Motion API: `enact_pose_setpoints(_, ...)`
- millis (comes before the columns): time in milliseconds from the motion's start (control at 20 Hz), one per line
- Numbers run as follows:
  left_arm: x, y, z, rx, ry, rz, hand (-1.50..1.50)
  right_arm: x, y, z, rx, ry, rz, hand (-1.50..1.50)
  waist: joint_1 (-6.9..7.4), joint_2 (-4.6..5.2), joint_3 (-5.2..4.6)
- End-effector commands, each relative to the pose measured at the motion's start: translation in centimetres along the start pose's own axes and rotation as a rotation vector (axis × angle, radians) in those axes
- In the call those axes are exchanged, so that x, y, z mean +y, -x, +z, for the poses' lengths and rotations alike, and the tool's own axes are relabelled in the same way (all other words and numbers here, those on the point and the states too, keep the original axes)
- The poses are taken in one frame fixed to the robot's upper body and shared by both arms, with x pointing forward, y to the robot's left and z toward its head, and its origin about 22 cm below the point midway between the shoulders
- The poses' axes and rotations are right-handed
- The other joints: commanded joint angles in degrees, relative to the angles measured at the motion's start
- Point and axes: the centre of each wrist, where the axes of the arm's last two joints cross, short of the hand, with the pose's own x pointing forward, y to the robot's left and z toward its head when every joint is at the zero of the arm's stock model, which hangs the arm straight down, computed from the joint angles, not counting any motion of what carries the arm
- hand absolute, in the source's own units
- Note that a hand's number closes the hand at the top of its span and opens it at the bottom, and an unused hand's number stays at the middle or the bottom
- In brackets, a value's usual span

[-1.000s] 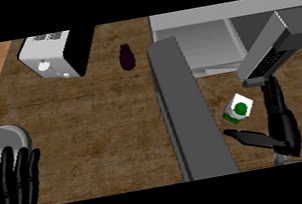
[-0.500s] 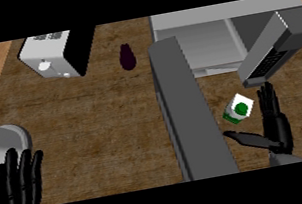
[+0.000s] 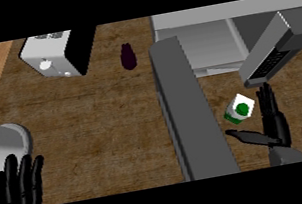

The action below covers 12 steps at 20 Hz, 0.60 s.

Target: Pick up the milk, place it into the microwave and close the microwave

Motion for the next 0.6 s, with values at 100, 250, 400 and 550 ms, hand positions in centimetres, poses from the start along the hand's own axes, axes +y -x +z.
enact_pose_setpoints(100, -0.8, 1.3, 0.0, 0.0, -0.008, 0.023, -1.5, 0.0, 0.5, 0.1, -0.08, -0.164, 0.092, 1.5, 0.34, 0.14, 0.02)
enact_pose_setpoints(250, 0.1, -0.1, 0.2, -0.006, 0.002, -0.002, -1.5, 1.5, 1.1, 1.1, -0.141, -0.123, 0.136, 1.5, 0.28, 0.13, 0.05)
enact_pose_setpoints(400, 1.0, 0.0, 0.8, 0.012, 0.015, 0.025, -1.5, 1.6, 0.5, 0.0, -0.137, -0.163, -0.062, 1.5, 0.34, 0.0, 0.0)
enact_pose_setpoints(550, -0.3, 1.1, -0.2, -0.013, -0.006, 0.008, -1.5, 1.5, 0.7, 0.8, -0.19, -0.263, -0.109, 1.5, -0.2, 0.12, 0.04)
